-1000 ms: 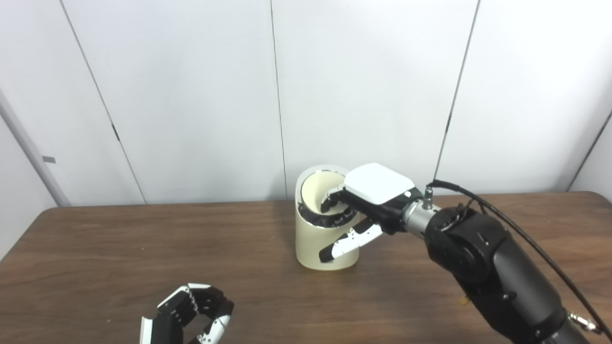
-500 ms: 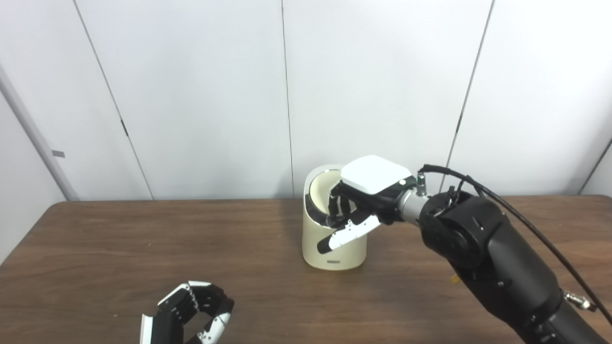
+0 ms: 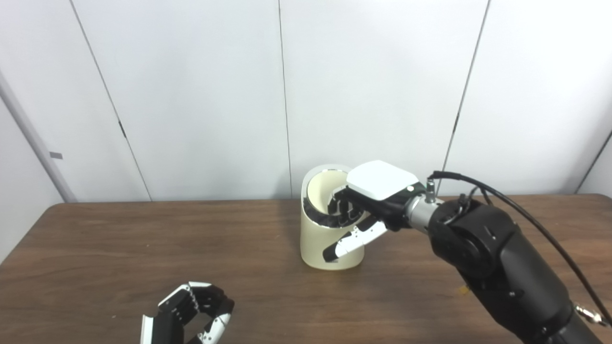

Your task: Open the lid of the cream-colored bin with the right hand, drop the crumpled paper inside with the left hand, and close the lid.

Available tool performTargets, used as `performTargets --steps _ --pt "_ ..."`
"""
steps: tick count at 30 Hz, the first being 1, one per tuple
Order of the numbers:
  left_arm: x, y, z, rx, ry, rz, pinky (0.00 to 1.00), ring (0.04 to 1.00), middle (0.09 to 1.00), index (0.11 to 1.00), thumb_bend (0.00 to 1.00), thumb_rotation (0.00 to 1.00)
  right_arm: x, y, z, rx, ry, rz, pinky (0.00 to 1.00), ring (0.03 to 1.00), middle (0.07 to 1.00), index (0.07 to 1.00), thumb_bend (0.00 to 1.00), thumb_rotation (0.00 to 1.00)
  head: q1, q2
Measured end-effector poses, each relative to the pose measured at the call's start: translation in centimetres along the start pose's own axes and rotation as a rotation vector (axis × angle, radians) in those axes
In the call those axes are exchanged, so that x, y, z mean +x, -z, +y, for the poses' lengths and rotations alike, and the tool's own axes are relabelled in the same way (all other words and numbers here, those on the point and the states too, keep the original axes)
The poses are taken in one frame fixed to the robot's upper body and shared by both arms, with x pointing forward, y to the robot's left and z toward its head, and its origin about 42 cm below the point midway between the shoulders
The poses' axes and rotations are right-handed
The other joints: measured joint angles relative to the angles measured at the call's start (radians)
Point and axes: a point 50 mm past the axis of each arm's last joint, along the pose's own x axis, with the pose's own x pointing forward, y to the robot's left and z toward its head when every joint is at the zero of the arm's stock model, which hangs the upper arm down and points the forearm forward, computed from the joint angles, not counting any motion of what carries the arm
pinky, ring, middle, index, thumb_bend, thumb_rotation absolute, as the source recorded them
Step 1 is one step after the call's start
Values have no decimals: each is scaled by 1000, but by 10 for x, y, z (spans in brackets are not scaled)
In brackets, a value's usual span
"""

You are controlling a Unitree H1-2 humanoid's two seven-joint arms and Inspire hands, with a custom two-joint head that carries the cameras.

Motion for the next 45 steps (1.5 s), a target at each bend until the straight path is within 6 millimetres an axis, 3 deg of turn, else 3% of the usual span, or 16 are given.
performTargets --steps 17,24,30,36,42,45 --pt "0 1 0 2 2 0 377 453 493 484 479 56 -1 4 2 33 27 -1 628 709 736 739 900 888 -5 -9" --pt "0 3 1 7 2 4 383 453 492 484 479 58 -12 3 4 61 32 15 618 712 732 724 893 846 -6 -9" --pt "0 3 2 9 1 3 385 453 491 484 479 57 -32 6 7 107 34 39 612 706 725 725 897 842 -6 -11" --pt "0 3 3 11 0 2 385 455 494 484 479 58 -67 12 6 152 126 63 570 674 703 717 815 787 -8 -11" --pt "0 4 5 16 -1 2 393 461 498 484 478 56 -101 16 27 274 286 107 551 678 713 722 772 728 -9 -12" --pt "0 4 7 18 1 3 393 460 498 484 479 56 -109 17 36 313 340 128 554 679 719 719 747 734 -12 -11"
